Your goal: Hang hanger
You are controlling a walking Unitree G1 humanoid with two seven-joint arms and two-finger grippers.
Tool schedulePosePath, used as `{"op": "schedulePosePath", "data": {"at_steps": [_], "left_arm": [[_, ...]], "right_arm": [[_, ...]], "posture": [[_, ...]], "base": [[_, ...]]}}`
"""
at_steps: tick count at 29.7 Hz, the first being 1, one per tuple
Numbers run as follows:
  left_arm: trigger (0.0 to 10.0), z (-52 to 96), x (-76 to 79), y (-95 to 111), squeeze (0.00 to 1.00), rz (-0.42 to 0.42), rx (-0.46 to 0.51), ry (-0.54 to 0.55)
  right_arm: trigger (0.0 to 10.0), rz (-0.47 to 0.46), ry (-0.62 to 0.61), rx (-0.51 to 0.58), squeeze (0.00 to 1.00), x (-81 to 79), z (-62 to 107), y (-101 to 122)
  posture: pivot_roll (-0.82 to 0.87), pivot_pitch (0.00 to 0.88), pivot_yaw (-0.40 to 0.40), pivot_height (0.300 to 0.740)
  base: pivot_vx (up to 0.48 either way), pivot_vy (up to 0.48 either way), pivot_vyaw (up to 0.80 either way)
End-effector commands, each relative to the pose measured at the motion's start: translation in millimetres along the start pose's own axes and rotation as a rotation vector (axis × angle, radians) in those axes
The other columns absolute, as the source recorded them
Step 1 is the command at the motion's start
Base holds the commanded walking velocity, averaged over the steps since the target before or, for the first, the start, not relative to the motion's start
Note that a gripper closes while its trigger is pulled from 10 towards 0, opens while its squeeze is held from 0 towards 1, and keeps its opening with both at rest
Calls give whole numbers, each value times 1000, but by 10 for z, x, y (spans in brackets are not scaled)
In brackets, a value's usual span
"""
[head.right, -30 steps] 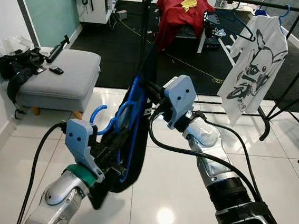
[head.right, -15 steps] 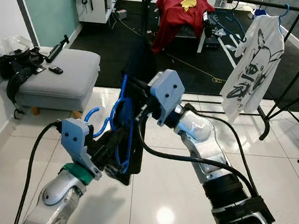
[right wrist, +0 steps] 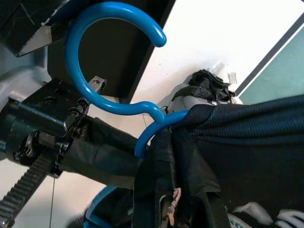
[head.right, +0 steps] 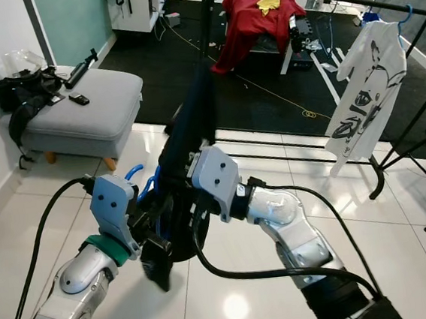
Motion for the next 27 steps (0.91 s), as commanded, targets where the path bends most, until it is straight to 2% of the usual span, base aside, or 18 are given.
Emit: {"op": "schedulePosePath", "data": {"at_steps": [1,2,3,7,8,10,13,18,19,20,23,24,27], "left_arm": [[10000,-26,121,86,0,-7,46,-46],[10000,-30,129,81,0,-8,45,-48],[10000,-45,148,76,0,-11,44,-55],[10000,-59,162,76,0,-14,46,-62],[10000,-70,163,82,0,-15,48,-63],[10000,-70,163,82,0,-15,48,-63],[10000,-82,146,91,0,-18,51,-60],[10000,-67,132,86,0,-20,49,-55],[10000,-57,132,78,0,-20,46,-54],[10000,-51,132,72,0,-20,44,-53],[10000,-48,133,69,0,-21,43,-52],[10000,-47,133,68,0,-29,43,-54],[10000,-23,175,-19,0,-108,19,-99]], "right_arm": [[0,5,39,5,0,-67,13,30],[0,-1,52,1,0,-83,33,44],[0,-16,113,-11,0,-188,41,53],[0,-29,169,-24,0,-294,40,50],[0,-39,213,-49,0,-382,52,7],[0,-39,213,-49,0,-382,52,7],[0,-65,339,-169,0,-628,179,-206],[0,-53,307,-183,0,-585,208,-229],[6118,-34,247,-176,0,-466,201,-204],[10000,-23,206,-171,0,-384,198,-183],[10000,-15,169,-158,0,-303,196,-147],[10000,1,131,-135,0,-214,197,-88],[10000,37,149,-94,0,-80,282,141]], "posture": [[-86,127,-34,740],[-93,124,-30,740],[-102,121,-24,740],[-102,121,-24,740],[-107,119,-20,740],[-107,119,-20,740],[-107,119,-20,740],[-98,122,-22,740],[-98,124,-22,740],[-98,125,-22,740],[-98,125,-22,740],[-99,126,-21,740],[-109,130,-16,740]], "base": [[0,0,0],[0,0,0],[0,0,0],[0,0,0],[0,0,0],[0,0,0],[0,0,0],[0,0,0],[0,0,0],[0,0,0],[0,0,0],[0,0,0],[0,0,0]]}}
Point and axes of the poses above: a point about 5 cm out from each wrist's last joint towards the gripper, its own z axis pointing back from the gripper into the wrist, its own y axis along the axis of the wrist's last joint, x = y × z, the point moved 3 cm from there along -z, pointing out of the wrist towards the gripper, and after that the axes turned 6 degrees about -z, right-handed, at the moved point
